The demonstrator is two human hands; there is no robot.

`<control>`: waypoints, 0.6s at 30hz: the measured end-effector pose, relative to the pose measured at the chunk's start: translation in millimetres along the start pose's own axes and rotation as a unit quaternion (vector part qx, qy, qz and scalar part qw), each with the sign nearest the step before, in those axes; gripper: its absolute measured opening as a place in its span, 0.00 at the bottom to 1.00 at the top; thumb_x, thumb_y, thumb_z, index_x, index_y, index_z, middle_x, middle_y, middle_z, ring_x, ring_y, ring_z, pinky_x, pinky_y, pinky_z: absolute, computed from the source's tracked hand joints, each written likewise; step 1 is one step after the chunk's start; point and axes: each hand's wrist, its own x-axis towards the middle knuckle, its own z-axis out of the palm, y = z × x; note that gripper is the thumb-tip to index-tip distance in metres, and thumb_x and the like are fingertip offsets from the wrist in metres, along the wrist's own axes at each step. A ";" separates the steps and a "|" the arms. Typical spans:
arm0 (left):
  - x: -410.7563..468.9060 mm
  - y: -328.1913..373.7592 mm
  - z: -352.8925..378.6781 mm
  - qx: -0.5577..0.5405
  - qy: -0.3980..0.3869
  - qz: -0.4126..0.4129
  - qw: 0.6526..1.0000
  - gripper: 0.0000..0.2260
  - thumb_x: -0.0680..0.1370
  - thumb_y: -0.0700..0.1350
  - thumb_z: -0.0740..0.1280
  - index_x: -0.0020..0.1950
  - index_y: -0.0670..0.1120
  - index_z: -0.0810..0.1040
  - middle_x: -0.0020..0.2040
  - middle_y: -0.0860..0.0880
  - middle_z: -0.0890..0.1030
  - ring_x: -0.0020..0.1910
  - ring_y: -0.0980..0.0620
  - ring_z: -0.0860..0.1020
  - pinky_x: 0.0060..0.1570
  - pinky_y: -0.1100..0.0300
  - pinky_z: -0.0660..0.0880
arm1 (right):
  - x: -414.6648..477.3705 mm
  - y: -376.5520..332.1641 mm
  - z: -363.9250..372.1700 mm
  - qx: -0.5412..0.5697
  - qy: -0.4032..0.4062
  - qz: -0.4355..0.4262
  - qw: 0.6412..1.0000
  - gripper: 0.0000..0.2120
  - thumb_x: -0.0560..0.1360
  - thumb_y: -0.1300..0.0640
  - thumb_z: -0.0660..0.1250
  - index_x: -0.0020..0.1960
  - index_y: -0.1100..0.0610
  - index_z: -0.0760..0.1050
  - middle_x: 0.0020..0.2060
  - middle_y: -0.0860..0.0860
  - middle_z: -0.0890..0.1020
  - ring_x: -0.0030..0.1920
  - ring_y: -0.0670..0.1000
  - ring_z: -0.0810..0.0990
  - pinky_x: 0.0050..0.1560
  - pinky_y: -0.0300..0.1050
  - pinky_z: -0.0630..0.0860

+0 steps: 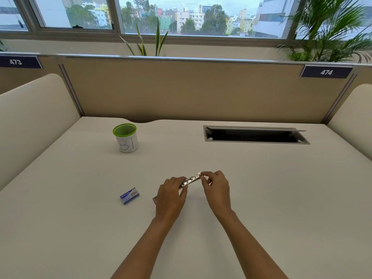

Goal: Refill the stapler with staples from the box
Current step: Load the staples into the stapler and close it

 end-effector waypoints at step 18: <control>-1.3 15.7 -9.0 -0.019 0.054 -0.006 0.998 0.07 0.75 0.50 0.68 0.51 0.53 0.82 0.45 0.54 0.83 0.45 0.53 0.78 0.45 0.55 0.74 | -15.3 -21.6 5.5 0.127 -0.011 0.083 0.988 0.07 0.76 0.57 0.65 0.50 0.56 0.80 0.44 0.53 0.77 0.38 0.43 0.75 0.36 0.29 0.69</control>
